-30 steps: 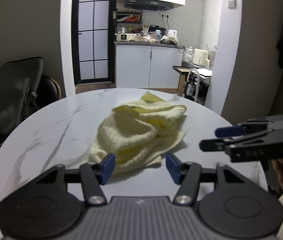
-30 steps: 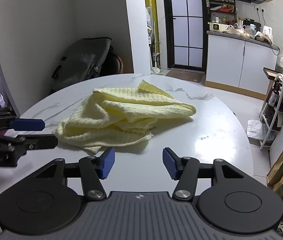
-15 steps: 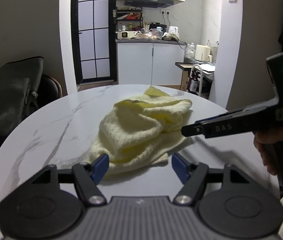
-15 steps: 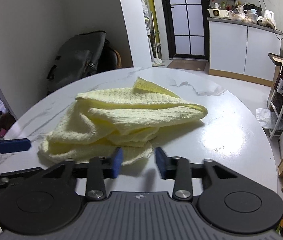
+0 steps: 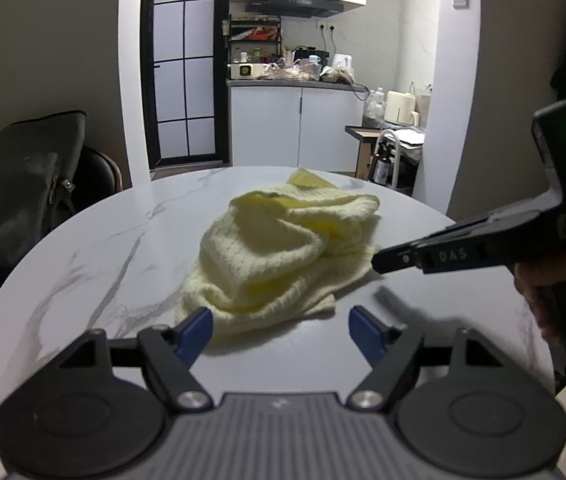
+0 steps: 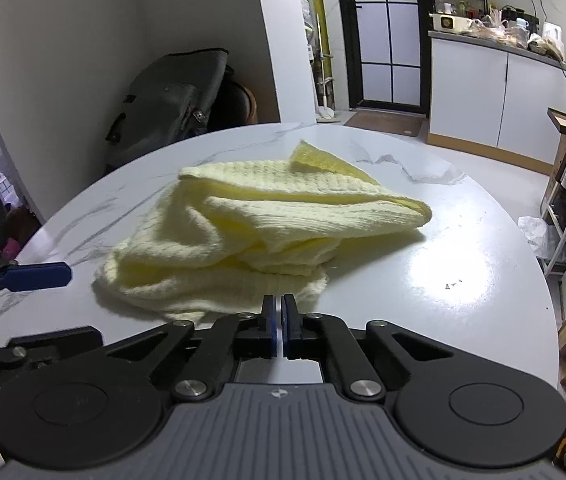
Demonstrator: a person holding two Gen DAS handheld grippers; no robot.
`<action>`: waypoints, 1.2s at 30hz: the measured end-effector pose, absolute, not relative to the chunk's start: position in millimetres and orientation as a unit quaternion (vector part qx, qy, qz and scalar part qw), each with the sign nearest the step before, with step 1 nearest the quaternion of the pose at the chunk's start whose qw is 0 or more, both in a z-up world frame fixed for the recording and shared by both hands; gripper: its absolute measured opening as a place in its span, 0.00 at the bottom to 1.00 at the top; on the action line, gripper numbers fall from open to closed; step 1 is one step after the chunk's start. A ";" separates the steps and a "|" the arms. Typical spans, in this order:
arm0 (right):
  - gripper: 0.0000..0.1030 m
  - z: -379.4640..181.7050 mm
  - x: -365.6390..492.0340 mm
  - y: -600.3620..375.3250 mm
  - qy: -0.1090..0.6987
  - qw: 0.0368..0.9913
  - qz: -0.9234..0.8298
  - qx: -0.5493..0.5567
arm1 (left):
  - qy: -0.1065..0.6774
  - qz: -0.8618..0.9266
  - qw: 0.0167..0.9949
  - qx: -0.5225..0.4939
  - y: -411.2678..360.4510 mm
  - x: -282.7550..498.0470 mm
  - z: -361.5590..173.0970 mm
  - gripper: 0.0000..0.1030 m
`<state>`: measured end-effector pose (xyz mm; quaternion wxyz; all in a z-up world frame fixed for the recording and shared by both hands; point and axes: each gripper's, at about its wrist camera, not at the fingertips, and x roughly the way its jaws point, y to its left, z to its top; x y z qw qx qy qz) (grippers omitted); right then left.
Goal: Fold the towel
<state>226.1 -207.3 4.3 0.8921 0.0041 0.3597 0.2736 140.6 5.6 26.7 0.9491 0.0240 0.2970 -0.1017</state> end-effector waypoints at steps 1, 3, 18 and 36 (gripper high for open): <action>0.03 4.8 225.1 -207.6 0.360 0.892 0.272 0.005 | 0.296 -0.103 0.949 0.026 5.0 138.3 26.8 0.77; 0.03 5.7 223.2 -208.2 0.360 0.893 0.269 0.006 | 0.296 -0.103 0.949 0.027 4.5 135.3 27.3 0.77; 0.48 0.4 241.6 -212.9 0.367 0.897 0.245 0.029 | 0.293 -0.078 0.952 0.033 17.8 121.9 30.7 0.81; 0.03 19.4 219.6 -204.9 0.340 0.891 0.300 0.009 | 0.286 -0.079 0.954 0.043 13.0 112.8 36.2 0.82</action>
